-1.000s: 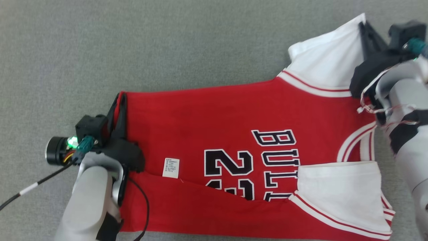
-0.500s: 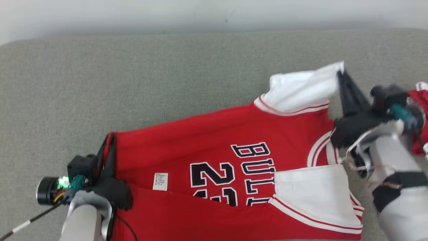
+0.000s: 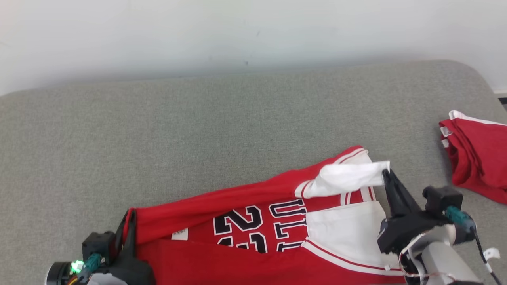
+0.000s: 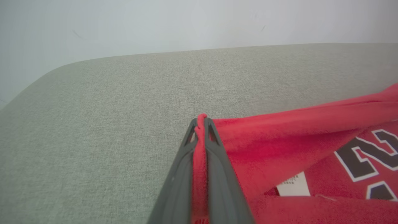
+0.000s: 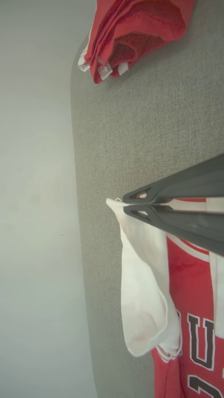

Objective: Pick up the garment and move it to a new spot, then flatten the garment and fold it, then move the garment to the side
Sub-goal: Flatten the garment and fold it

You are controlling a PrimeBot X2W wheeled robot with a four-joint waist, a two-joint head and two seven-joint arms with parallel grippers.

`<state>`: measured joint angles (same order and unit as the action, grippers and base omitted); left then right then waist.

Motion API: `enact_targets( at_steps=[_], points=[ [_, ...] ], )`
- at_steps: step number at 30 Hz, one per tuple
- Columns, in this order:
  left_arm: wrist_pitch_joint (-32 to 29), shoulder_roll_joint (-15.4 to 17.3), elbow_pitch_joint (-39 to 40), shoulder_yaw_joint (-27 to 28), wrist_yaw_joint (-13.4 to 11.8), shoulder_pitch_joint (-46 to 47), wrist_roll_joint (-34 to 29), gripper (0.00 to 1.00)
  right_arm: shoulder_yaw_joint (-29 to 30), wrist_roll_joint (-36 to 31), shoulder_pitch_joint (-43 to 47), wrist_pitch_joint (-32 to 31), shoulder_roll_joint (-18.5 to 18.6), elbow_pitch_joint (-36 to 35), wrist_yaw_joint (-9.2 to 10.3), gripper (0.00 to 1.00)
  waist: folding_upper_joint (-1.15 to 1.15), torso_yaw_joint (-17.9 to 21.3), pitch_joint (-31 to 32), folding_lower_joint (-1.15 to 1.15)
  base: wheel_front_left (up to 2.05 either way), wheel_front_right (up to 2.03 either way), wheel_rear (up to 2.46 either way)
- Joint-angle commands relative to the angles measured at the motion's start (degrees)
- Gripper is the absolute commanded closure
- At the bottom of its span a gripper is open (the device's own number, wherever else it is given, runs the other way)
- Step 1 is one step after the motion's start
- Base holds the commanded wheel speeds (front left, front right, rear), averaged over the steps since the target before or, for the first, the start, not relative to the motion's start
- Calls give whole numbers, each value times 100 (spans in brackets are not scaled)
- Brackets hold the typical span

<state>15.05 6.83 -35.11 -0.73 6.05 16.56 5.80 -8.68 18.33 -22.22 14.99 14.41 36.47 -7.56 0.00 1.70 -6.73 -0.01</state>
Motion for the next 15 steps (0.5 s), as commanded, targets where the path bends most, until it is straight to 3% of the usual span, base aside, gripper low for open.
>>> enact_targets(
  at_steps=[1,15],
  points=[
    [15,-5,-23,40,-4,-134,-10,100,63,58,180,20,-84,-56,18,100,0,71,140,1,0,0,0],
    [15,-48,-149,248,-90,-581,-47,100,304,85,893,11,-427,-421,19,100,0,256,412,1,0,0,0]
  ],
)
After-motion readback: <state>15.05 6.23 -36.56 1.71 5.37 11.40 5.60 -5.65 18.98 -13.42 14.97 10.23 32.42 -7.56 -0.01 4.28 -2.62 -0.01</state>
